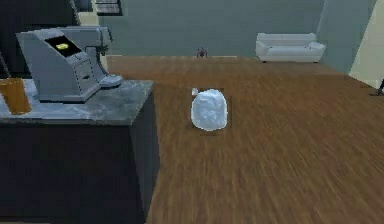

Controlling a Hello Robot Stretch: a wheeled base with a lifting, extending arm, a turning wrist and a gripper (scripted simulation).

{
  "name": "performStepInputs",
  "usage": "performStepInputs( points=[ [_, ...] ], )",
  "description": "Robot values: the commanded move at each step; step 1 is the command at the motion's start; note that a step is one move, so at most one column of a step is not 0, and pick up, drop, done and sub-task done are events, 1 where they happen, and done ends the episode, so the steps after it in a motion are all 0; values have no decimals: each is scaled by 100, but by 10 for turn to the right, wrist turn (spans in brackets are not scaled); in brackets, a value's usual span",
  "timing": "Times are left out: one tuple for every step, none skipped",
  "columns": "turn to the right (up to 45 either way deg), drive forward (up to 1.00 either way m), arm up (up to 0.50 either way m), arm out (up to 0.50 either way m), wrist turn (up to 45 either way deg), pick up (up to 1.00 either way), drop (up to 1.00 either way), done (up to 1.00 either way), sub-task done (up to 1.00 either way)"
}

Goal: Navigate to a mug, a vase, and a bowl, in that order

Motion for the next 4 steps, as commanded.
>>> performStepInputs(
  points=[
    [0, 30, 0, 0, 0, 0, 0, 0, 0],
    [-450, 0, 0, 0, 0, 0, 0, 0, 0],
    [-330, 0, 0, 0, 0, 0, 0, 0, 0],
    [0, 100, 0, 0, 0, 0, 0, 0, 0]
  ],
)
